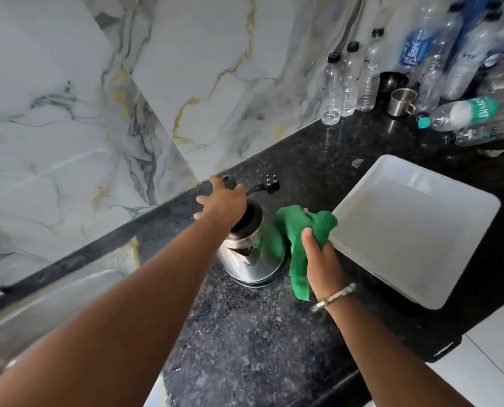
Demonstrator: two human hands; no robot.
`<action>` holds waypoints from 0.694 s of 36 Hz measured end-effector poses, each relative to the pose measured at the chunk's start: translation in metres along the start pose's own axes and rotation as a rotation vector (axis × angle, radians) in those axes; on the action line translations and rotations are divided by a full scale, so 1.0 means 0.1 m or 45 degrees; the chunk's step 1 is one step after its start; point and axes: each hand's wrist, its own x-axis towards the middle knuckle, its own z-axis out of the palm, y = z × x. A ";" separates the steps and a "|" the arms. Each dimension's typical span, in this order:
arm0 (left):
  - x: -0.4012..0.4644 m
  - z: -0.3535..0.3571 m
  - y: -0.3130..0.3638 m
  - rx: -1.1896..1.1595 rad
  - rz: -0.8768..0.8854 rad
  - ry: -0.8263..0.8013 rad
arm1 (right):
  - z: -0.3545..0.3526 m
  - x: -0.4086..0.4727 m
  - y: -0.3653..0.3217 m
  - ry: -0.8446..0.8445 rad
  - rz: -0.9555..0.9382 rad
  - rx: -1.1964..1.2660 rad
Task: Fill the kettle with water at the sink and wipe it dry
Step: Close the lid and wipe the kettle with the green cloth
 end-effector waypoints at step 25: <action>0.24 -0.11 -0.30 0.285 1.126 -0.021 | 0.74 -0.11 0.26 -0.216 -0.340 0.119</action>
